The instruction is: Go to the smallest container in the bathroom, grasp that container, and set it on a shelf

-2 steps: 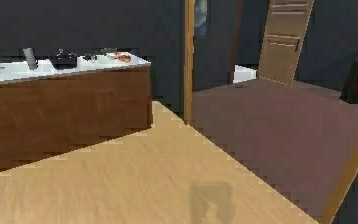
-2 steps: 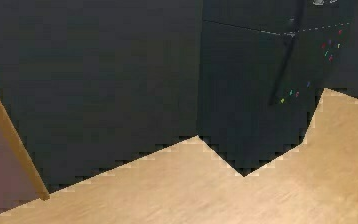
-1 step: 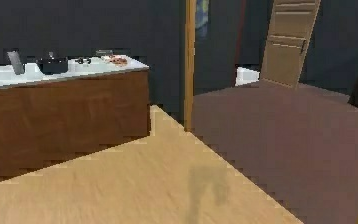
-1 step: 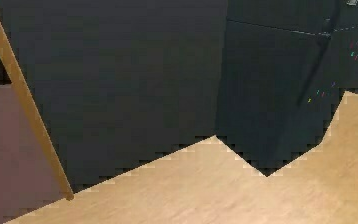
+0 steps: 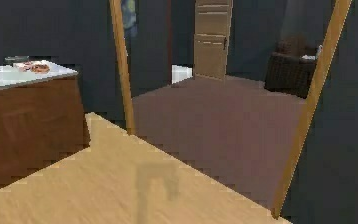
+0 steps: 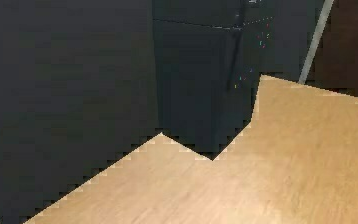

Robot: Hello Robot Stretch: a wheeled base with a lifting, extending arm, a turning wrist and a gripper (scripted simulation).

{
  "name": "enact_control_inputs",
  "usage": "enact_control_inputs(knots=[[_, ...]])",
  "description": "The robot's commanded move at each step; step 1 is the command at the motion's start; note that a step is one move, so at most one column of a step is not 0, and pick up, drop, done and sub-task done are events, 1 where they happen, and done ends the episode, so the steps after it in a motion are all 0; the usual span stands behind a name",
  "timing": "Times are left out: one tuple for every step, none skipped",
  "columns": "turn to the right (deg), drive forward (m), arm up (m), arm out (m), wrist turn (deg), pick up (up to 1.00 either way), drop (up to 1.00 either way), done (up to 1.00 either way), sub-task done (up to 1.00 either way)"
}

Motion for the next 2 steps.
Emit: enact_control_inputs(knots=[[0.0,1.0,0.0,0.0,0.0,0.0,0.0,0.0,0.0],[6.0,0.0,0.0,0.0,0.0,0.0,0.0,0.0,0.0]])
